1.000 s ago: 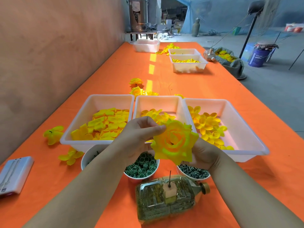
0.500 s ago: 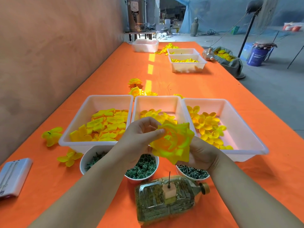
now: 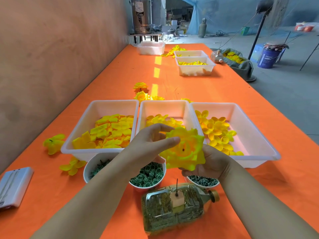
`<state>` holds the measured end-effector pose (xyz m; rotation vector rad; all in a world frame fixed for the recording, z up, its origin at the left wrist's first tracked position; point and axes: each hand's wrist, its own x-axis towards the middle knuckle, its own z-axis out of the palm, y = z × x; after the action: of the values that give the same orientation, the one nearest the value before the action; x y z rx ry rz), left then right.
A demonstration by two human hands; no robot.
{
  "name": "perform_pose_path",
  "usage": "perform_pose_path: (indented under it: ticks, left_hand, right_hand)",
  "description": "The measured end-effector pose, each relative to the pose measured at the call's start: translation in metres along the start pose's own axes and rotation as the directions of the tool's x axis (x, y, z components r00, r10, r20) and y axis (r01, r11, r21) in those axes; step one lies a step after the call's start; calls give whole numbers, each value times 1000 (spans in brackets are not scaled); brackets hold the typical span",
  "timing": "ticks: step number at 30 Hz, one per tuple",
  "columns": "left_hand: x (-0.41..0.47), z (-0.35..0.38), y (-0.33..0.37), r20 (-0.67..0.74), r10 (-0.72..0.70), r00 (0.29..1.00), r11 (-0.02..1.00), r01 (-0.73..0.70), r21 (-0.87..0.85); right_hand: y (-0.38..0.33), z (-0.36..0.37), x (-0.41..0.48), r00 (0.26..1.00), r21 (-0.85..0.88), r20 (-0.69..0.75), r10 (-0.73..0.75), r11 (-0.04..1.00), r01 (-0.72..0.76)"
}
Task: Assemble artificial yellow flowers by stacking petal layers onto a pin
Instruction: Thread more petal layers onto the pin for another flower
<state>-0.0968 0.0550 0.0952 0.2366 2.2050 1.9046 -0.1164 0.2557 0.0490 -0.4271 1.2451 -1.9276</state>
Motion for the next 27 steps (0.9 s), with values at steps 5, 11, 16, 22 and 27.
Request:
perform_pose_path:
  ticks: [5,11,16,22,27]
  left_hand:
    - [-2,0,-3,-142,178,974,979,-161,126]
    - [-5,3,-2,-158,341,927,911,-284,299]
    - [-2,-3,-9,-111,213,971,974,-220,-51]
    - [2,12,-30,-59,241,969,970,-243,-29]
    - [2,19,-37,-126,326,937,920,-345,-185]
  right_hand:
    - [3,-2,1,999,-9,-36,26,1000,-27]
    - [9,-7,4,997,45,-73,11,999,-7]
    - [11,-11,4,994,224,105,-14,974,-10]
    - [8,7,8,996,80,5,-92,993,92]
    - [7,15,9,965,69,-196,-173,980,189]
